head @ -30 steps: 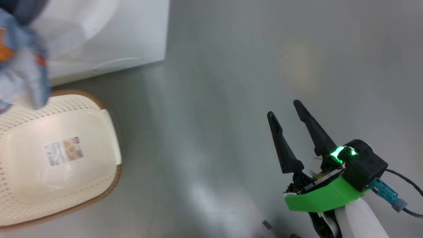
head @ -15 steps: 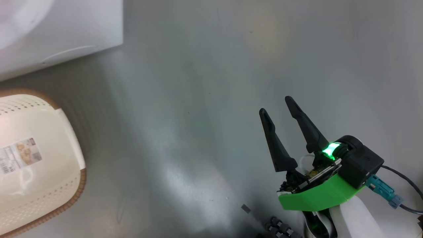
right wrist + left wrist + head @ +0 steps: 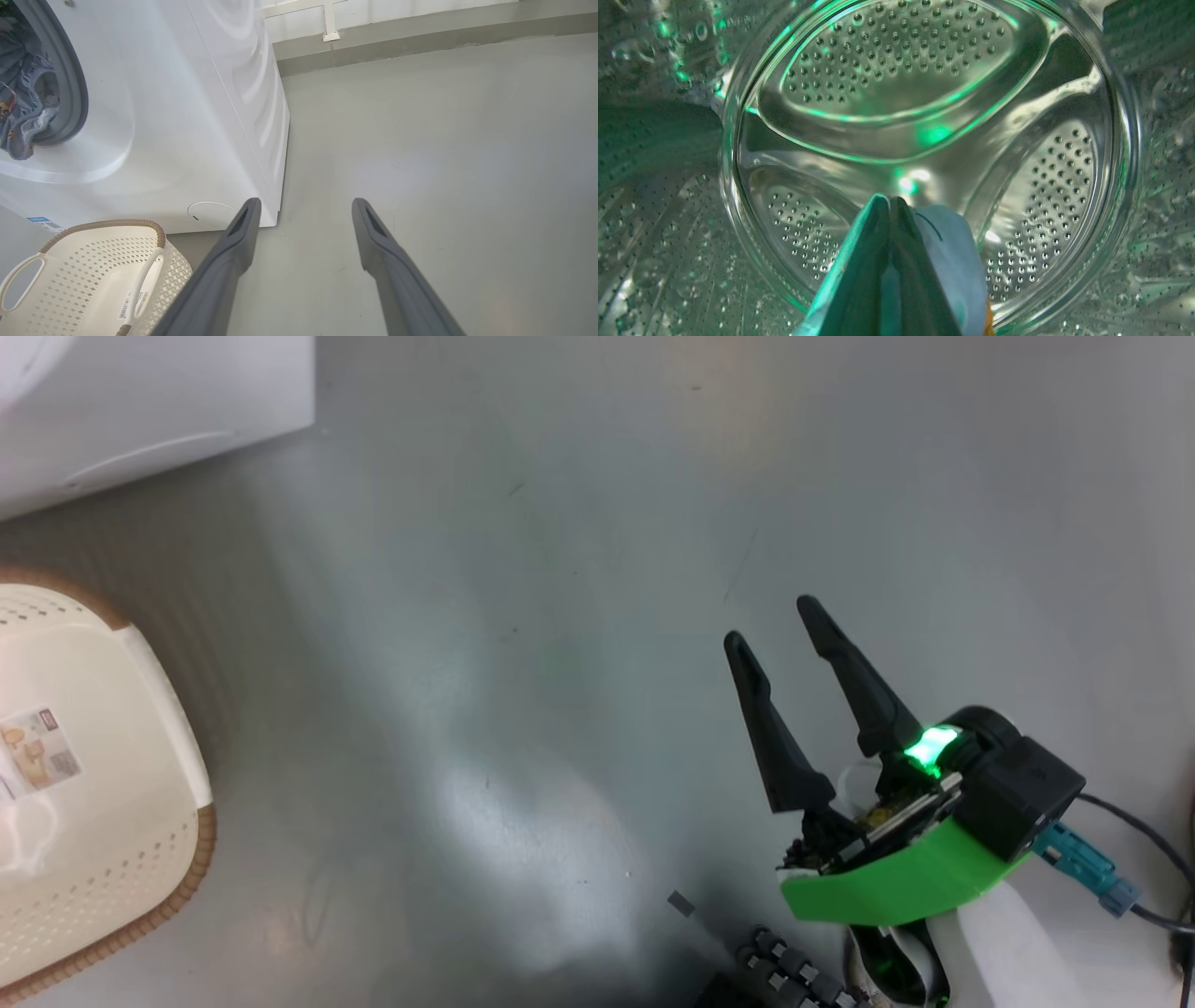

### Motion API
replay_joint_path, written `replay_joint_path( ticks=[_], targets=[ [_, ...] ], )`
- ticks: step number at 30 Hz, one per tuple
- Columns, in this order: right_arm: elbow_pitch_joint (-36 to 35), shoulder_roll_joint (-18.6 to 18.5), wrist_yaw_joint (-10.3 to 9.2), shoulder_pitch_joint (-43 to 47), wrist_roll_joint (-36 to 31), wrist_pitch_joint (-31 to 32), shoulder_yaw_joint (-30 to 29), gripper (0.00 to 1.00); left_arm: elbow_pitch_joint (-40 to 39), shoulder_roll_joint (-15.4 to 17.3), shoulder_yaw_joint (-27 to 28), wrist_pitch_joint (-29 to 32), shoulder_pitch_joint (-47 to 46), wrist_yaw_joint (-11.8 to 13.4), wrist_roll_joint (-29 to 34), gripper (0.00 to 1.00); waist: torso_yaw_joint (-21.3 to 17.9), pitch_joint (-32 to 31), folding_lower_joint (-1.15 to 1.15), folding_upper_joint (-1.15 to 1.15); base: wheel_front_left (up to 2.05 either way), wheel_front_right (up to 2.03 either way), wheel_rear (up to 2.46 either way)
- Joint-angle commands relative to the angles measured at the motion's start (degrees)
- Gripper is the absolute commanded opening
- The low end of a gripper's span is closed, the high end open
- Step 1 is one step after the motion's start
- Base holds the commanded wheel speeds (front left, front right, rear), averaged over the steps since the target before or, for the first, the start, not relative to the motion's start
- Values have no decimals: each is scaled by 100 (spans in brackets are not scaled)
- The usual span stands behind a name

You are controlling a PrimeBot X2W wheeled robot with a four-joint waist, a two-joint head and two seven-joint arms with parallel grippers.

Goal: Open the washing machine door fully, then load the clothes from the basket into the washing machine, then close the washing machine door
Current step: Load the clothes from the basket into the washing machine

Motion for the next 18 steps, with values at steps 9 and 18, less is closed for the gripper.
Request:
replay_joint_path(
  ticks=[9,18],
  targets=[
    [-133,-15,16,-35,74,-43,118,100,662,118,-123,540,196,-418,-206,13,161,86,0,0,0,0,0],
    [-107,-15,16,-124,4,-43,108,100,928,-45,-270,501,412,-531,-258,100,306,35,0,0,0,0,0]
  ],
)
